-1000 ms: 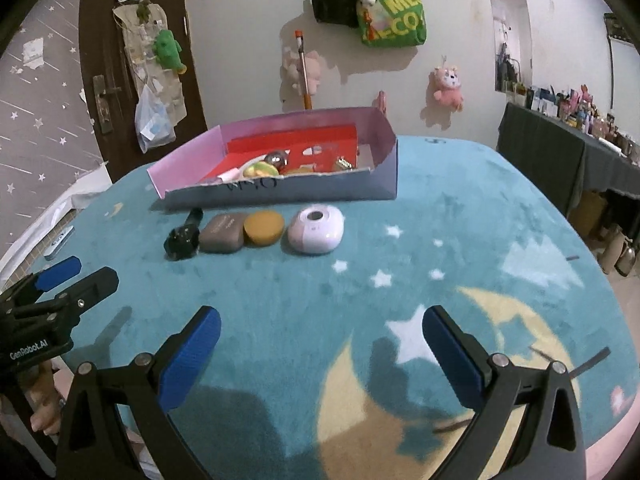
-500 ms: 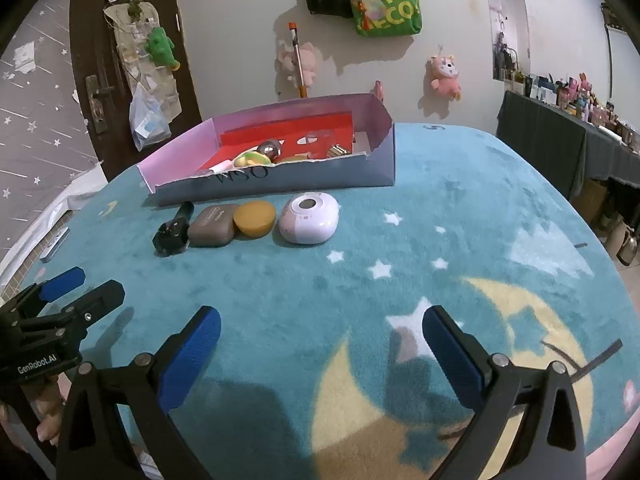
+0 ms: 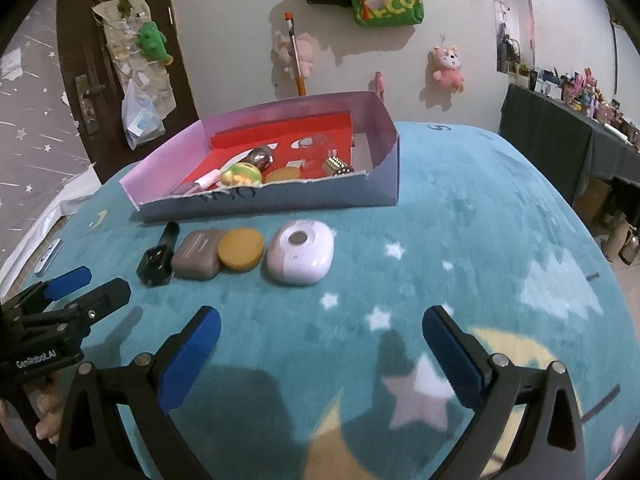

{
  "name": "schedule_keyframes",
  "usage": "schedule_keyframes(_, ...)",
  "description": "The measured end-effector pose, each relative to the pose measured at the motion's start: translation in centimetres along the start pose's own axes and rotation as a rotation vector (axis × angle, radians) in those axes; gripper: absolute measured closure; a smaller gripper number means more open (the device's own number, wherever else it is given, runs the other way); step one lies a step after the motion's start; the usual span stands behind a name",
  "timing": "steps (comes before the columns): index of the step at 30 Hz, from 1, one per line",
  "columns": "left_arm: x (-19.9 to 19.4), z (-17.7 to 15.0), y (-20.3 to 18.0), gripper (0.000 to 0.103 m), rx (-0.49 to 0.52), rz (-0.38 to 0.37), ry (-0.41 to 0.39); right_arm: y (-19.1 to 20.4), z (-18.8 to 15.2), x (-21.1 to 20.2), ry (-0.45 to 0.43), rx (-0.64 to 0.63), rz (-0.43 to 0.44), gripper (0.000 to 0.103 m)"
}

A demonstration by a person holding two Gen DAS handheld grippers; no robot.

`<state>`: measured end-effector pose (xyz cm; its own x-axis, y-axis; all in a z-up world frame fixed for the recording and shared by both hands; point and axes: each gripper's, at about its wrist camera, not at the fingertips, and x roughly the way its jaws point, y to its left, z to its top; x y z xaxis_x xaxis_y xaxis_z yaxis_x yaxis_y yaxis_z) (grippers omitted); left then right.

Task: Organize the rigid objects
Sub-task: 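Move the left tool toward the black nail polish while the right approaches the white compact, then grasp the black nail polish with the left tool while the right grasps the white-pink compact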

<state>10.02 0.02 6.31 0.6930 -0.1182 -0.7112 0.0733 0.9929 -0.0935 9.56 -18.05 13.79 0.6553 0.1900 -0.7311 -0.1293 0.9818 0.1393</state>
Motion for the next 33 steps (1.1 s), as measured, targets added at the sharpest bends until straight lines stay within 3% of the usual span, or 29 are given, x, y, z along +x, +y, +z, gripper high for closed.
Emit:
schedule_keyframes(8,2.8,1.7,-0.1,0.006,0.031,0.057,0.079,-0.3,2.2,2.1,0.047,-0.001,-0.012,0.000)
schedule_keyframes(13,4.1,1.8,0.8,0.006,0.022,0.045,0.125,-0.3,2.9,3.5,0.076,-0.010,-0.014,0.000)
schedule_keyframes(28,3.7,2.0,1.8,0.006,0.039,0.045,0.119,0.3,3.5,5.8,0.143,-0.038,-0.004,0.000)
schedule_keyframes(32,4.2,2.7,1.4,0.011,0.052,0.032,0.113,0.3,3.8,6.1,0.142,-0.054,-0.008,0.004)
schedule_keyframes(33,4.4,2.9,1.3,0.020,0.059,0.027,0.120,0.3,3.9,6.1,0.142,-0.059,-0.008,0.006)
